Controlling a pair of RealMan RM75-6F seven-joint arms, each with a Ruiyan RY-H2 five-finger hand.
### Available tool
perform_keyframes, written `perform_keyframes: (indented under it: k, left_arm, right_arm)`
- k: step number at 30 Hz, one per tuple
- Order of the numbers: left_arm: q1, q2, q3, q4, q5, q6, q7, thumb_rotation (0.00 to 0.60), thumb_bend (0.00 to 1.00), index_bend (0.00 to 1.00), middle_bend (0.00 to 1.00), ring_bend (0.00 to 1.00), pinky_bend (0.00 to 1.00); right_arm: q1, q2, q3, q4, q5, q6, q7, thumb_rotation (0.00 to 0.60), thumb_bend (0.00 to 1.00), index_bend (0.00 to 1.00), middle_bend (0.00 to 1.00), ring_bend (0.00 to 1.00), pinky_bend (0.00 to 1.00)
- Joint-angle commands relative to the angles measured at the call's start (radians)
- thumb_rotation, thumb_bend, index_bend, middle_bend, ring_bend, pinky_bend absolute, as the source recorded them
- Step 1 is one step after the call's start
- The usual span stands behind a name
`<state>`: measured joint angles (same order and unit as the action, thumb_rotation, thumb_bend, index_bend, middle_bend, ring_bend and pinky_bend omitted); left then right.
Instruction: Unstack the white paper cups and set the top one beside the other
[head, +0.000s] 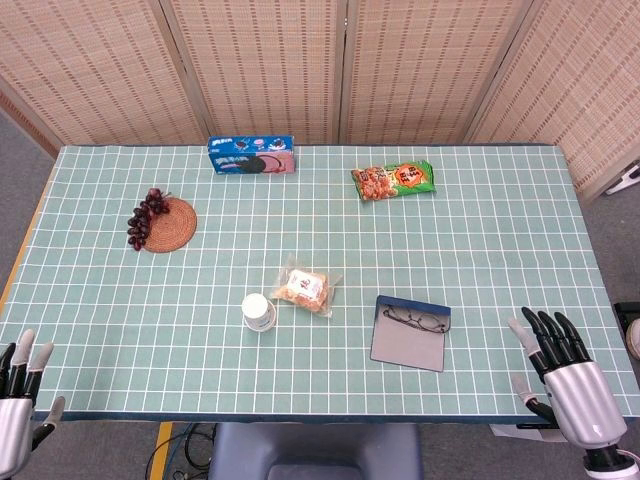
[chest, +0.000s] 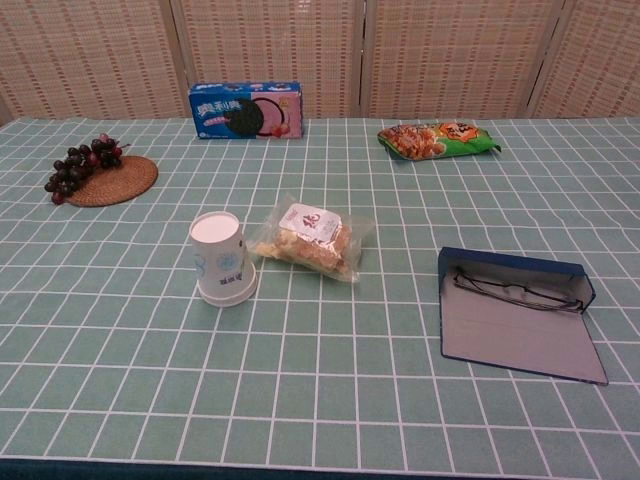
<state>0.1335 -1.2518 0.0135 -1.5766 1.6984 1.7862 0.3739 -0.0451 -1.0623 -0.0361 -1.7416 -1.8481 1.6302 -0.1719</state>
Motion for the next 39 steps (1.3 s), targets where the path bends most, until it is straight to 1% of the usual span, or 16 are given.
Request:
perform_keyframes:
  k: [1, 8, 13, 17, 18, 21, 23, 25, 29, 32, 34, 36, 39]
  left_arm:
    - [-0.007, -0.003, 0.000, -0.001, -0.003, -0.018, 0.006, 0.600, 0.30, 0.14, 0.00, 0.00, 0.00]
    - [-0.036, 0.001, -0.006, -0.009, -0.006, -0.068, 0.002, 0.600, 0.30, 0.14, 0.00, 0.00, 0.00]
    - [-0.052, 0.008, -0.011, -0.012, -0.028, -0.103, -0.017, 0.600, 0.30, 0.13, 0.00, 0.00, 0.00]
    - [-0.065, 0.012, -0.019, -0.042, -0.048, -0.131, 0.003, 0.600, 0.29, 0.13, 0.00, 0.00, 0.00]
    - [-0.070, 0.018, -0.021, -0.059, -0.048, -0.139, 0.021, 0.600, 0.30, 0.13, 0.00, 0.00, 0.00]
    - [-0.091, 0.054, -0.028, -0.155, -0.044, -0.169, 0.108, 0.600, 0.30, 0.13, 0.00, 0.00, 0.00]
    - [-0.110, 0.087, -0.033, -0.243, -0.045, -0.201, 0.176, 0.600, 0.30, 0.13, 0.00, 0.00, 0.00]
    - [-0.131, 0.118, -0.034, -0.331, -0.054, -0.245, 0.217, 0.600, 0.30, 0.13, 0.00, 0.00, 0.00]
    - [-0.175, 0.173, -0.030, -0.471, -0.110, -0.347, 0.214, 0.600, 0.30, 0.14, 0.00, 0.00, 0.00]
    - [-0.216, 0.205, -0.037, -0.541, -0.153, -0.419, 0.183, 0.600, 0.30, 0.15, 0.00, 0.00, 0.00]
    - [-0.244, 0.218, -0.050, -0.565, -0.178, -0.456, 0.184, 0.600, 0.30, 0.15, 0.00, 0.00, 0.00]
    - [-0.278, 0.219, -0.071, -0.582, -0.216, -0.492, 0.209, 0.600, 0.30, 0.15, 0.00, 0.00, 0.00]
    - [-0.337, 0.213, -0.105, -0.605, -0.304, -0.555, 0.255, 0.600, 0.29, 0.17, 0.00, 0.00, 0.00]
  right_arm:
    - [-0.002, 0.002, 0.000, 0.002, 0.004, 0.005, 0.003, 0.600, 0.34, 0.06, 0.00, 0.00, 0.00]
    - [-0.011, 0.007, 0.001, 0.005, 0.025, 0.020, 0.013, 0.600, 0.34, 0.06, 0.00, 0.00, 0.00]
    - [-0.018, 0.012, 0.003, 0.004, 0.024, 0.042, 0.027, 0.600, 0.34, 0.06, 0.00, 0.00, 0.00]
    - [-0.019, 0.018, 0.005, 0.006, 0.015, 0.062, 0.049, 0.600, 0.34, 0.06, 0.00, 0.00, 0.00]
    - [-0.018, 0.019, 0.006, 0.006, 0.017, 0.062, 0.053, 0.600, 0.34, 0.06, 0.00, 0.00, 0.00]
    - [-0.011, 0.027, 0.011, 0.005, 0.027, 0.054, 0.067, 0.600, 0.34, 0.06, 0.00, 0.00, 0.00]
    - [-0.006, 0.032, 0.016, 0.005, 0.028, 0.057, 0.085, 0.600, 0.34, 0.06, 0.00, 0.00, 0.00]
    - [0.001, 0.037, 0.017, 0.007, 0.027, 0.054, 0.108, 0.600, 0.34, 0.06, 0.00, 0.00, 0.00]
    - [0.024, 0.051, 0.023, 0.018, 0.031, 0.033, 0.151, 0.600, 0.34, 0.06, 0.00, 0.00, 0.00]
    - [0.041, 0.064, 0.025, 0.022, 0.055, 0.000, 0.187, 0.600, 0.34, 0.06, 0.00, 0.00, 0.00]
    - [0.048, 0.073, 0.025, 0.022, 0.060, -0.009, 0.200, 0.600, 0.34, 0.06, 0.00, 0.00, 0.00]
    - [0.046, 0.078, 0.024, 0.024, 0.058, 0.000, 0.209, 0.600, 0.34, 0.06, 0.00, 0.00, 0.00]
    - [0.041, 0.085, 0.021, 0.026, 0.055, 0.014, 0.220, 0.600, 0.34, 0.06, 0.00, 0.00, 0.00]
